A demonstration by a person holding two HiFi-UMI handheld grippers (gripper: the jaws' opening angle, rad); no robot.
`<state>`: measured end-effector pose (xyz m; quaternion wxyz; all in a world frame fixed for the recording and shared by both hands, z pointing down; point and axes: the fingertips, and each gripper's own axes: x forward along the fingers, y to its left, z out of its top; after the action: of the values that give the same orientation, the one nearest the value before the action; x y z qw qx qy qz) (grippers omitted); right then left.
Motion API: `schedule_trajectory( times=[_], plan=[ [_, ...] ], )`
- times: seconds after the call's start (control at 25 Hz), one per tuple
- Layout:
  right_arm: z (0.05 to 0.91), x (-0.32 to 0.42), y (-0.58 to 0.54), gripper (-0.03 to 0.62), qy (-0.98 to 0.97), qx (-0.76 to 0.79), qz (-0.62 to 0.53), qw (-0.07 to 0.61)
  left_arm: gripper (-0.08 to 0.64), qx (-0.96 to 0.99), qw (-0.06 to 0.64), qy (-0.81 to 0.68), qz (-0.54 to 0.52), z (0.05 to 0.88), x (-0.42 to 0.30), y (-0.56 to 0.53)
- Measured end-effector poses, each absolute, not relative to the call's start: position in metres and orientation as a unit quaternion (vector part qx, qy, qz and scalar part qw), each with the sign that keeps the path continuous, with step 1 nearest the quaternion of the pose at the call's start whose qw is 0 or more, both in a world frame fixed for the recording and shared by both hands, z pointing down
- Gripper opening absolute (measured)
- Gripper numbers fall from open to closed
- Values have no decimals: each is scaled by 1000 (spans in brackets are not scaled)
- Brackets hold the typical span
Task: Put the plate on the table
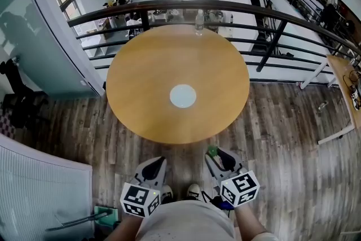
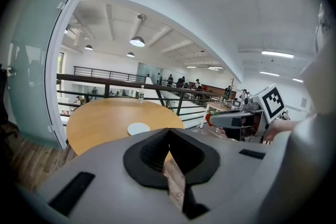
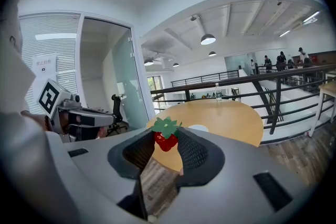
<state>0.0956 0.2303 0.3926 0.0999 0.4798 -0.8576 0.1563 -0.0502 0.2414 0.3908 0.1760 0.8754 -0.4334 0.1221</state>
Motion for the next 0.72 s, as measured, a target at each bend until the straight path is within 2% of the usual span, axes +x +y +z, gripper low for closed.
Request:
schedule_trajectory(
  times=[0.32, 0.72],
  plan=[
    [402, 128, 240, 152, -869, 458, 152, 112, 21, 861, 183, -461, 116, 400, -14, 259],
    [405, 137, 216, 152, -871, 453, 156, 109, 21, 856, 182, -471, 109, 400, -7, 232]
  ],
)
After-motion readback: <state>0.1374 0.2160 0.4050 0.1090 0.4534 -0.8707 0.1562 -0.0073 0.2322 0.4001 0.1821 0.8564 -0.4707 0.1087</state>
